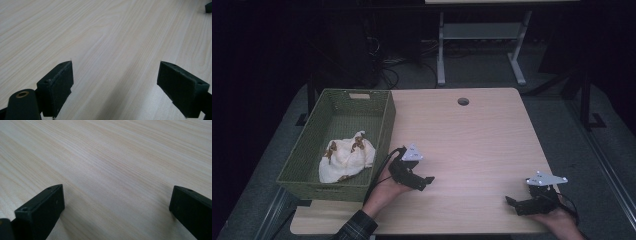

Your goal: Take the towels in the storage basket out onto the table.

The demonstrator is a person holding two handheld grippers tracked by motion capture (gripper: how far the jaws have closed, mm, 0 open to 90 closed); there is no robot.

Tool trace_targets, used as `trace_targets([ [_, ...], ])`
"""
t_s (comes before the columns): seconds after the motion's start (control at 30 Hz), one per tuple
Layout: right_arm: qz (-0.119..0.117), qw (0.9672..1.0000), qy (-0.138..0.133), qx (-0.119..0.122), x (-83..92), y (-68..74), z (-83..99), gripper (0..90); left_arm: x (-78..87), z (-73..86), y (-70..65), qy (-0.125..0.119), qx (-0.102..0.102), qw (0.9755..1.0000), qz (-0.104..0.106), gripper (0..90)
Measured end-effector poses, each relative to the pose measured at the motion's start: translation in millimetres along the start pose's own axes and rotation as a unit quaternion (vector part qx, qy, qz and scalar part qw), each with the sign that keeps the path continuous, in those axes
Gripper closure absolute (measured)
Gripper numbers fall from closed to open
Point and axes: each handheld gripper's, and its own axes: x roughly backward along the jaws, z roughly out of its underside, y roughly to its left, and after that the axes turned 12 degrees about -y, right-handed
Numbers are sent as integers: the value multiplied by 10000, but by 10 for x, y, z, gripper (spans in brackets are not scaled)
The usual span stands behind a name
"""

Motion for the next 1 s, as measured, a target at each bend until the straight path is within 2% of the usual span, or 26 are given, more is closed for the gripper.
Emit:
trace_targets([
  [0.17,3,10000,17,-32,2,4,0,0,42,-52,6,-78,73,9999,39,130],
  [0.5,4,10000,7,-35,1,5,1,0,88,-178,26,-60,-1,10000,58,131],
  [1.0,3,10000,6,-34,1,5,1,0,216,-398,89,-223,-59,9997,98,133],
])
